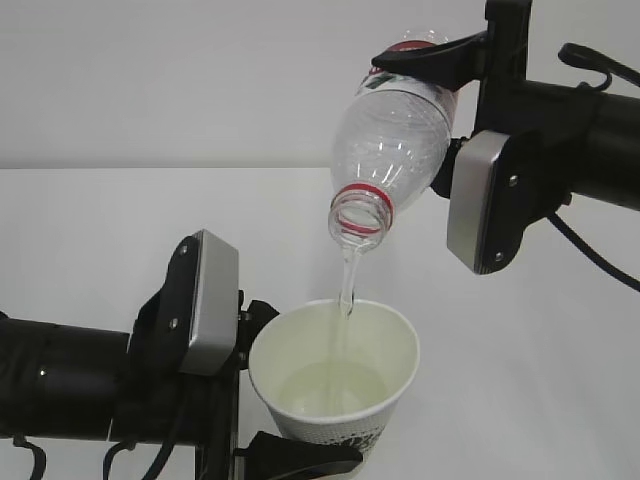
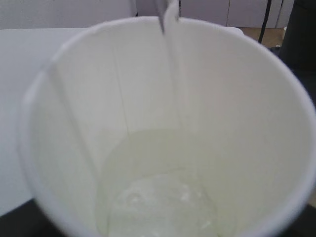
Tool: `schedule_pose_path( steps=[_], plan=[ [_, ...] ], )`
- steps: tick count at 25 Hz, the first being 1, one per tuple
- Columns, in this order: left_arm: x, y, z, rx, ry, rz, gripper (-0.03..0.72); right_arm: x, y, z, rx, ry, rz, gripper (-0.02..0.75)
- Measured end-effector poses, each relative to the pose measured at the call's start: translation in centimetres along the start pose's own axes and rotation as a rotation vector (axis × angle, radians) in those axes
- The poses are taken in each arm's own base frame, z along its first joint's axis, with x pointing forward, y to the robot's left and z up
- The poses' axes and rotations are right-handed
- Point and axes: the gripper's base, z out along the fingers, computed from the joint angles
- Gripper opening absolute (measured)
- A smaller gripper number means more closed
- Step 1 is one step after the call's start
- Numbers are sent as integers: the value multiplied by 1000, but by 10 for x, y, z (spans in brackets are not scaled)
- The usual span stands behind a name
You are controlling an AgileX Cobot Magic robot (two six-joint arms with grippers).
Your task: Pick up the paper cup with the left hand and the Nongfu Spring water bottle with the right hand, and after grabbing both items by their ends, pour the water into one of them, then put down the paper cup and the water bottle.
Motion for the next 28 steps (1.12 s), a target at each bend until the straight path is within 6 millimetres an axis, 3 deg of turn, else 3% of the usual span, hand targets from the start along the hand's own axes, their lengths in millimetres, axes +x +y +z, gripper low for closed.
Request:
schedule_pose_path(
  steps=[28],
  plan=[
    [0,0,0,0,0,21,570,0,0,0,1,0,-2,479]
  ],
)
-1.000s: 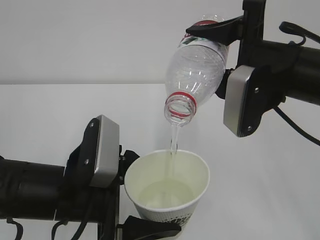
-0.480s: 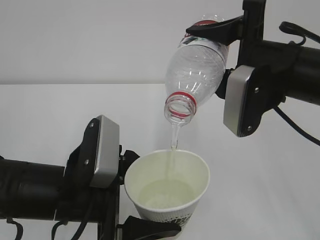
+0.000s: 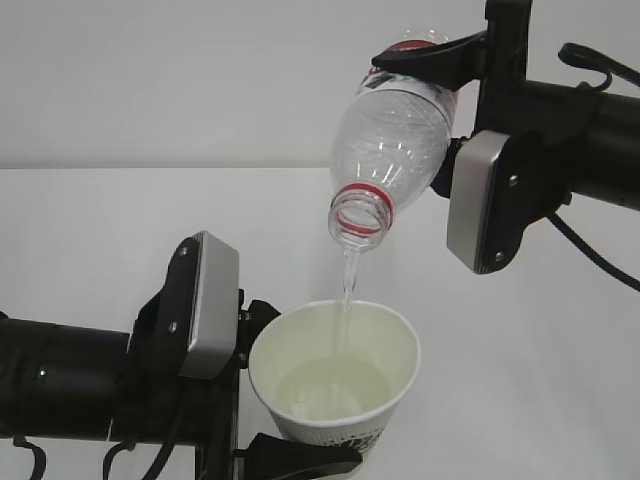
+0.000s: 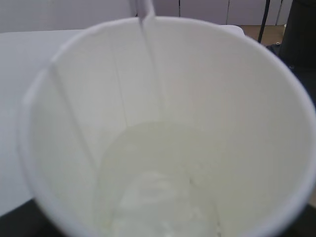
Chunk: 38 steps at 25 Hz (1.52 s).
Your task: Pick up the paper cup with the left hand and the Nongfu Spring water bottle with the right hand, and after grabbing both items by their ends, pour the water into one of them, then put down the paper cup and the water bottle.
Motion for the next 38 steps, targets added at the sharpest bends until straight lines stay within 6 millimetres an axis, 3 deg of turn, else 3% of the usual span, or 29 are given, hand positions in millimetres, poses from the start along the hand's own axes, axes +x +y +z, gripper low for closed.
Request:
schedule_pose_path(
  steps=[38],
  plan=[
    [0,0,0,0,0,2,570,0,0,0,2,2,-13,478]
  ],
)
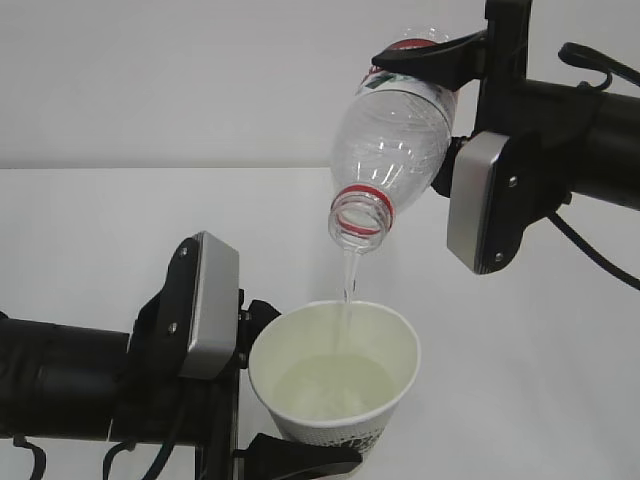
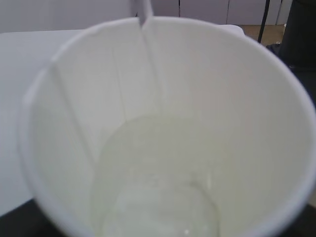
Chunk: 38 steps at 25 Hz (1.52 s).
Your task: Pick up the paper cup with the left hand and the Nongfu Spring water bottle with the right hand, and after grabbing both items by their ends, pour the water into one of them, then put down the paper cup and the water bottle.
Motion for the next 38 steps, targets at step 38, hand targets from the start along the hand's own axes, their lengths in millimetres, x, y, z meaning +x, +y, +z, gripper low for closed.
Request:
schedule_pose_path(
  steps=[38],
  plan=[
    [0,0,0,0,0,1,570,0,0,0,1,-1,-11,478]
  ],
)
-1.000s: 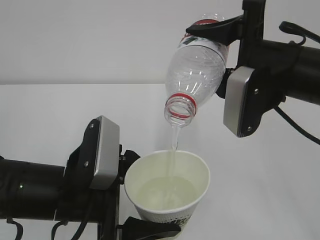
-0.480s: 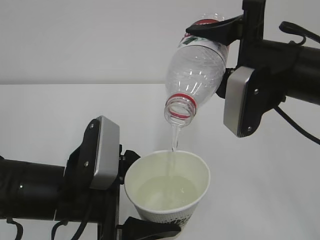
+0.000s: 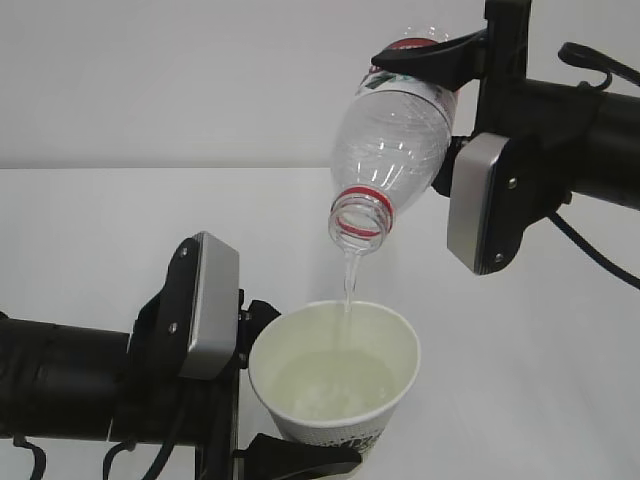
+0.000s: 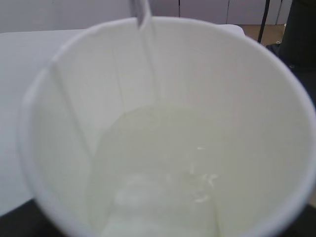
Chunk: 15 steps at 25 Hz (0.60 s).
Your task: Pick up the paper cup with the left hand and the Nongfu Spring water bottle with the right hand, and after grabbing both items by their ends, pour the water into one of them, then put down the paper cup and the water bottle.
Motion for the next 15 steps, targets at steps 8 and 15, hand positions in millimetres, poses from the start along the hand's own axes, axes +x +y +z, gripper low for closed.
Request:
schedule_pose_path(
  steps=[8,15],
  plan=[
    [0,0,0,0,0,2,570,0,-1,0,2,0,-9,478],
    [0,0,0,0,0,2,570,0,-1,0,2,0,-22,478]
  ],
)
